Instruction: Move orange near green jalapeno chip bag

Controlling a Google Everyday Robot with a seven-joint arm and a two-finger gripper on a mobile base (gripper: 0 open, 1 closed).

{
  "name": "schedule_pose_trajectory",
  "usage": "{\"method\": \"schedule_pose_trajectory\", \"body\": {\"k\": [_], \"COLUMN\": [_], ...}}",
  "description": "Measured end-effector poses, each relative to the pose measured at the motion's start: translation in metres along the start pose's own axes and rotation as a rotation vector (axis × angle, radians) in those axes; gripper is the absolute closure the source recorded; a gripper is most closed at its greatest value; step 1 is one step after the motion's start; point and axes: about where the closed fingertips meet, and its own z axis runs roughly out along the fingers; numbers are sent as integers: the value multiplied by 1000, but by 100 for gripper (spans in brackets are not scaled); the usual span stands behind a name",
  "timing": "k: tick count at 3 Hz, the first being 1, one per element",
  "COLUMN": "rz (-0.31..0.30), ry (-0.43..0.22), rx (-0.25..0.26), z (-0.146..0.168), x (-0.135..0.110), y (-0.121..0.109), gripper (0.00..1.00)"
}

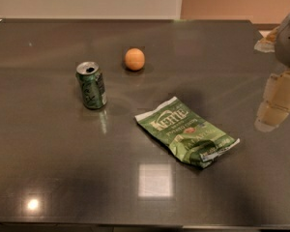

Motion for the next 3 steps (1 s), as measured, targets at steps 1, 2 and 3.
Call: {"method": "schedule_pose_trajectory", "body": {"k": [1, 2, 3], "rz": [0, 15, 10], "ry": [0, -11, -45], "rx": [0, -13, -32], "z": [0, 3, 16], "x": [0, -5, -23], "y": [0, -17, -46], "gripper": [0, 0, 0]}}
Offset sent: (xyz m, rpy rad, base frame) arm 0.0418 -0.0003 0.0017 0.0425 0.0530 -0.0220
